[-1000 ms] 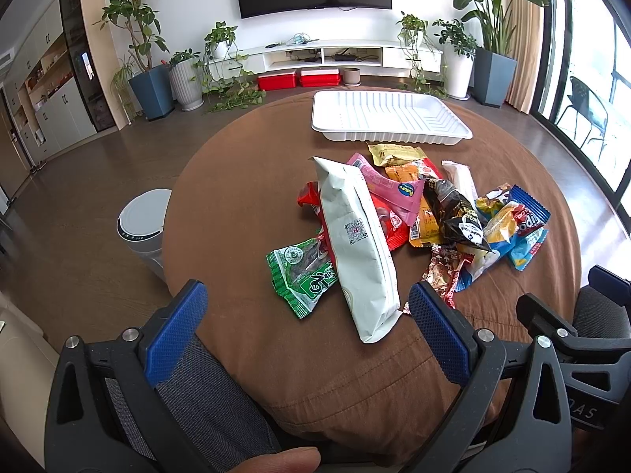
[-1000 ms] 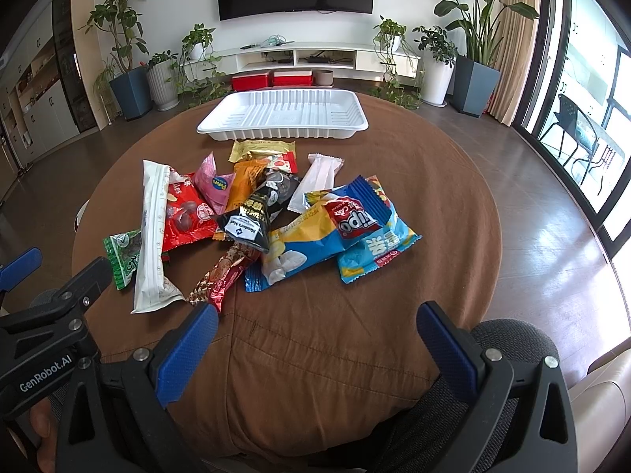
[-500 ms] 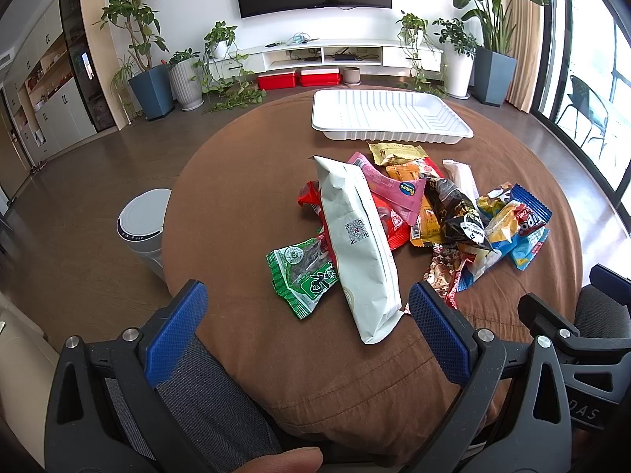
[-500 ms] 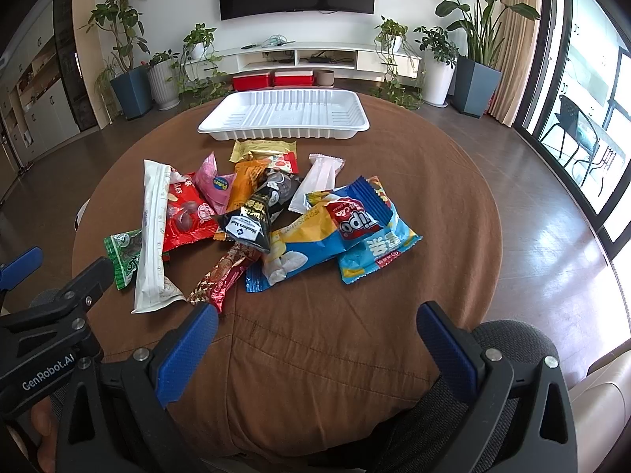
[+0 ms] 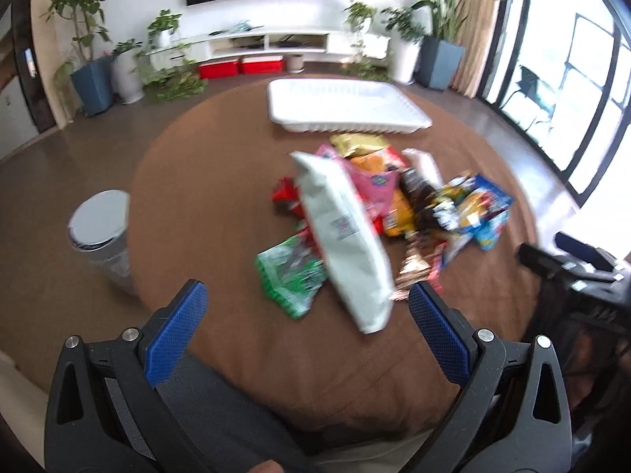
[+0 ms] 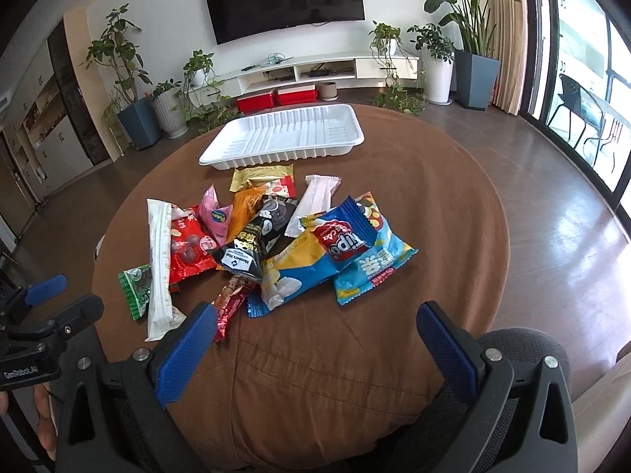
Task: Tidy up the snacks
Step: 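Grasp the white long bar wrapper with the left tool while the right tool grasps the black-gold bar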
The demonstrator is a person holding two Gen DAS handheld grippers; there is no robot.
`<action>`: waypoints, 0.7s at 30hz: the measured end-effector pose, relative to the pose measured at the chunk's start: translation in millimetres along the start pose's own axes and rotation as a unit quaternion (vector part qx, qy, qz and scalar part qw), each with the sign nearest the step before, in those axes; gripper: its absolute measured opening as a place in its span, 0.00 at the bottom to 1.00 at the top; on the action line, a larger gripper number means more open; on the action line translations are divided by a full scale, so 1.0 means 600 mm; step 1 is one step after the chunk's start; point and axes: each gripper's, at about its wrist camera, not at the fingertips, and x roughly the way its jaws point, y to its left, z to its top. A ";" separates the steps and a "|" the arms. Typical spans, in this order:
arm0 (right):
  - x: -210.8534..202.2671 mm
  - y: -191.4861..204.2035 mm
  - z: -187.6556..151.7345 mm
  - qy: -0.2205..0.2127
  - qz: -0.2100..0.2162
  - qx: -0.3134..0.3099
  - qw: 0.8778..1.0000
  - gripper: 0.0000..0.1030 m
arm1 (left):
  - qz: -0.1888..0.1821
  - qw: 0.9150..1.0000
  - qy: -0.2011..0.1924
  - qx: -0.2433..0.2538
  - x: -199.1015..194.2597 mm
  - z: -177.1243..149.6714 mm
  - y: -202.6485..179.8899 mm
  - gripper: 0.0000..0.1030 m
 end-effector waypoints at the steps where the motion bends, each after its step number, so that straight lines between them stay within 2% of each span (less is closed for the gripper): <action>1: 0.002 -0.003 -0.001 0.003 0.012 0.006 1.000 1.00 | 0.012 1.000 0.003 -0.001 0.002 -0.003 0.006 1.00; 4: 0.009 -0.016 -0.002 0.011 0.049 0.033 0.998 1.00 | 0.027 0.999 0.021 -0.014 0.014 -0.010 0.027 1.00; 7: 0.013 -0.022 -0.002 0.017 0.055 0.032 0.998 1.00 | 0.013 0.999 0.031 -0.022 0.022 -0.006 0.037 1.00; 10: 0.015 -0.028 0.001 0.031 0.078 0.025 0.996 0.95 | -0.014 1.000 0.026 -0.007 0.028 0.014 0.037 1.00; 15: 0.035 -0.043 0.002 0.060 0.077 0.035 0.995 0.94 | -0.068 0.998 0.012 -0.001 0.037 0.048 0.008 0.99; 17: 0.042 -0.051 0.002 0.069 0.079 0.044 0.994 0.93 | -0.076 0.997 0.016 -0.002 0.053 0.055 -0.015 0.83; 18: 0.044 -0.055 0.001 0.071 0.082 0.049 0.993 0.93 | -0.076 0.997 0.021 -0.004 0.061 0.057 -0.022 0.68; 19: 0.044 -0.058 0.001 0.071 0.083 0.053 0.993 0.92 | -0.077 0.997 0.030 -0.006 0.073 0.059 -0.028 0.63; 21: 0.043 -0.060 0.000 0.071 0.084 0.052 0.993 0.89 | -0.079 0.996 0.044 -0.015 0.094 0.060 -0.033 0.59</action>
